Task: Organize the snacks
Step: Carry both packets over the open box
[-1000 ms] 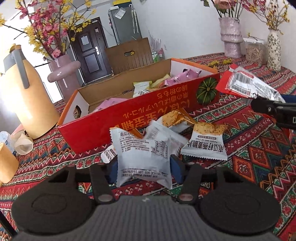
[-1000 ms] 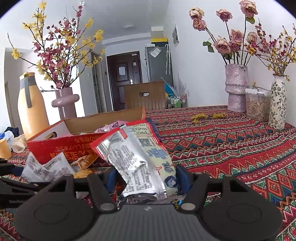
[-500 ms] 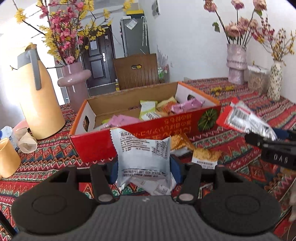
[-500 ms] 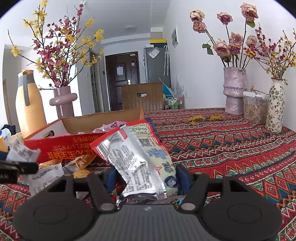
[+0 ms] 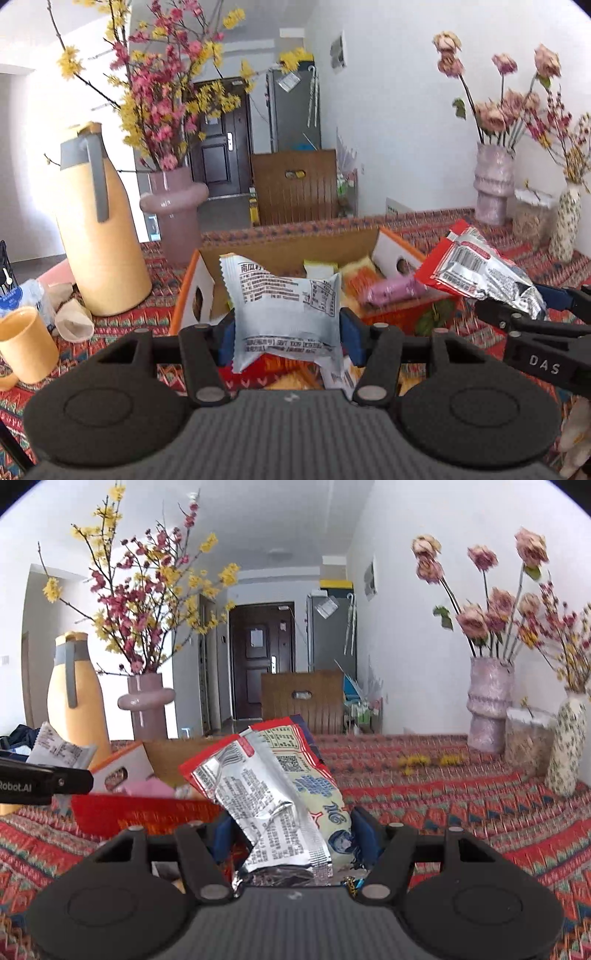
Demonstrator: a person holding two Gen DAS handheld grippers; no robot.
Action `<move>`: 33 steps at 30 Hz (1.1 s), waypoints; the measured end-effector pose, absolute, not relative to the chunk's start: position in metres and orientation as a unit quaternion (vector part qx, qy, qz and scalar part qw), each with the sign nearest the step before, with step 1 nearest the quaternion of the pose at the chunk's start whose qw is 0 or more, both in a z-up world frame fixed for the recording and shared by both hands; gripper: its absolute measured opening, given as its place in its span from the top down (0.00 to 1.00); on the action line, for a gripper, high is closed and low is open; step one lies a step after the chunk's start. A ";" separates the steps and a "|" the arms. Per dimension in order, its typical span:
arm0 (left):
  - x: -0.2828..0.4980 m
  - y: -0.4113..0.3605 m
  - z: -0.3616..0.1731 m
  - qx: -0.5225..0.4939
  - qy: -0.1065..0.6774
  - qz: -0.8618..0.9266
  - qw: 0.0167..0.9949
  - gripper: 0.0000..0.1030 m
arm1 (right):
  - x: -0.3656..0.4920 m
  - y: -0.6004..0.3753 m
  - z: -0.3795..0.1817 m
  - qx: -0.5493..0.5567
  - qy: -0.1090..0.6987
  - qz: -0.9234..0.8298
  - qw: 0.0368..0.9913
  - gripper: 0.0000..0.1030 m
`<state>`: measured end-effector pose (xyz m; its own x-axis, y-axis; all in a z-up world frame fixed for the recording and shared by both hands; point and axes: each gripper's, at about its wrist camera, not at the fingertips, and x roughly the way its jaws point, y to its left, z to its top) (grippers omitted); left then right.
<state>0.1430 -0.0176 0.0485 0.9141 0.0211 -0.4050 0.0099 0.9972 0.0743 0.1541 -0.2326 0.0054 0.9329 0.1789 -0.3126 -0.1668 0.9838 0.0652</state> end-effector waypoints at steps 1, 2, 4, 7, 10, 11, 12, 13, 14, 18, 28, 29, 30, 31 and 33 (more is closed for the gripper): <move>0.145 -0.017 0.052 0.035 0.204 0.005 0.978 0.45 | 0.158 -0.230 0.009 0.017 0.157 0.089 0.983 0.37; 0.147 -0.016 0.054 0.033 0.200 0.007 0.979 0.45 | 0.161 -0.228 0.013 0.015 0.154 0.091 0.984 0.37; 0.152 -0.015 0.059 0.028 0.194 0.011 0.981 0.45 | 0.170 -0.223 0.021 0.011 0.148 0.094 0.984 0.37; 0.160 -0.010 0.065 0.018 0.188 0.019 0.982 0.45 | 0.183 -0.216 0.027 0.005 0.145 0.095 0.985 0.37; 0.171 -0.008 0.069 0.013 0.184 0.027 0.982 0.45 | 0.197 -0.211 0.031 0.002 0.146 0.098 0.984 0.37; 0.175 -0.007 0.070 0.012 0.185 0.029 0.982 0.45 | 0.203 -0.209 0.033 0.001 0.147 0.099 0.984 0.37; 0.179 -0.006 0.070 0.011 0.186 0.031 0.982 0.45 | 0.207 -0.207 0.034 -0.001 0.147 0.100 0.984 0.37; 0.184 -0.005 0.069 0.011 0.188 0.035 0.981 0.45 | 0.212 -0.205 0.035 -0.003 0.148 0.101 0.984 0.37; 0.188 -0.003 0.069 0.009 0.190 0.039 0.981 0.45 | 0.217 -0.202 0.036 -0.005 0.148 0.102 0.984 0.37; 0.205 0.004 0.068 -0.002 0.197 0.059 0.979 0.45 | 0.234 -0.195 0.039 -0.009 0.153 0.105 0.983 0.37; 0.242 0.015 0.060 -0.023 0.201 0.094 0.975 0.45 | 0.282 -0.184 0.040 0.004 0.173 0.103 0.979 0.37; 0.246 0.016 0.058 -0.027 0.201 0.097 0.974 0.45 | 0.287 -0.183 0.038 0.006 0.175 0.102 0.979 0.37; 0.250 0.018 0.055 -0.030 0.202 0.099 0.974 0.45 | 0.290 -0.183 0.036 0.009 0.176 0.100 0.979 0.37; 0.255 0.020 0.051 -0.033 0.204 0.101 0.973 0.45 | 0.292 -0.182 0.033 0.011 0.176 0.098 0.979 0.37; 0.261 0.022 0.042 -0.035 0.208 0.105 0.972 0.45 | 0.296 -0.181 0.028 0.016 0.174 0.095 0.980 0.37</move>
<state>0.2605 0.0221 0.0419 0.8914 0.1890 -0.4119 -0.2184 0.9755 -0.0250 0.2959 -0.1806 0.0276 0.9215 0.1908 -0.3382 -0.1799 0.9816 0.0635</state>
